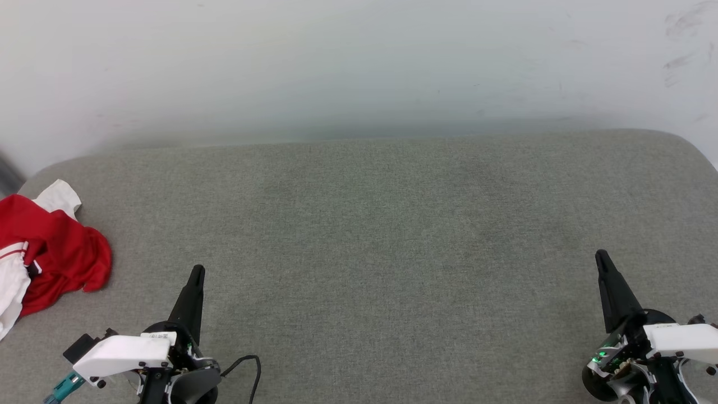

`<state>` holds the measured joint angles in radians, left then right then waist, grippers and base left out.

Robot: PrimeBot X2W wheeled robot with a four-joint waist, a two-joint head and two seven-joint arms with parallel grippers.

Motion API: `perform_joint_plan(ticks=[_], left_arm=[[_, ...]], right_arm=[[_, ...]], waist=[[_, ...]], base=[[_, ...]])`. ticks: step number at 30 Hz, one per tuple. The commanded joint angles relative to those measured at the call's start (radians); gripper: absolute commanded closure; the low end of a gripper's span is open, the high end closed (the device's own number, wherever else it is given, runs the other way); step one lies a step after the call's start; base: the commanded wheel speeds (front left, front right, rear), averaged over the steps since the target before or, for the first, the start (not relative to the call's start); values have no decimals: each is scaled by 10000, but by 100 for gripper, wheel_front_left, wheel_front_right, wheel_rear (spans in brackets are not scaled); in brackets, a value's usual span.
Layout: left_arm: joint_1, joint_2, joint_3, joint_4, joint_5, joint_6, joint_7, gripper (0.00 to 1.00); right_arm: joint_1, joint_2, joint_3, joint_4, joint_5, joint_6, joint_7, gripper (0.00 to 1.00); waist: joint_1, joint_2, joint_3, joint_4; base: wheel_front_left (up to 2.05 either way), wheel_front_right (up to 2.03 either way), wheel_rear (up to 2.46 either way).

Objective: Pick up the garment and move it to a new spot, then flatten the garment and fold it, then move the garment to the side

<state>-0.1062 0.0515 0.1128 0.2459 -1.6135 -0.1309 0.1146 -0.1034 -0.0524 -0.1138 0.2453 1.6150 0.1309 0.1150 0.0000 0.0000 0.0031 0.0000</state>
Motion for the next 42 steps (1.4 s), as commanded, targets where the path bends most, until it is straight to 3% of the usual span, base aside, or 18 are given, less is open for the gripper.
perform_joint_plan(ticks=[1,29,30,42], left_arm=[[-81,-14,26,0,15,-25,9,100],[-81,-14,26,0,14,-25,9,100],[0,0,0,1,1,0,-2,0],[335,-22,-92,-198,594,4,-475,0]], right_arm=[[-127,35,5,10,-43,-3,4,100],[-127,35,6,10,-43,-3,3,100],[0,0,0,3,-1,0,-2,0],[268,8,-12,64,-723,-2,-475,0]], waist=[[0,0,0,0],[0,0,0,0],[0,0,0,0],[0,0,12,-12]], base=[[0,0,0],[0,0,0],[0,0,0],[0,0,0]])
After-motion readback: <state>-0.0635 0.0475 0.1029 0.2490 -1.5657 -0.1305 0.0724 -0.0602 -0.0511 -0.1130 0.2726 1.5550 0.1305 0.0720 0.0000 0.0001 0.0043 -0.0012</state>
